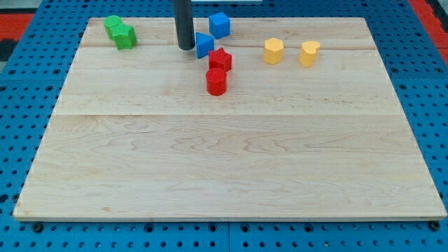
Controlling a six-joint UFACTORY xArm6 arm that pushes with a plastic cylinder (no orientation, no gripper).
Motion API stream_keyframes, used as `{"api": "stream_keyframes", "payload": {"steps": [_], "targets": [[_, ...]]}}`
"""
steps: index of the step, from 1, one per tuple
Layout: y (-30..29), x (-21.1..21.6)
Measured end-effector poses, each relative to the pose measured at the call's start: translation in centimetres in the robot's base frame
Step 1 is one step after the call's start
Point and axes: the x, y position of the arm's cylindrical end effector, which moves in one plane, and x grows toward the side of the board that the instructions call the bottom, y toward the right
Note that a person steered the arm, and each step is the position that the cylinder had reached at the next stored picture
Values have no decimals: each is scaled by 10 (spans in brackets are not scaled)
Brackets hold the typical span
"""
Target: Point your arm at the top of the green star
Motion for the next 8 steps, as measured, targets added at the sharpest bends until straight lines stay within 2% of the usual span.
{"api": "stream_keyframes", "payload": {"steps": [1,2,3,5,8], "targets": [[12,0],[49,0],[52,0],[-18,-1],[-23,-1]]}}
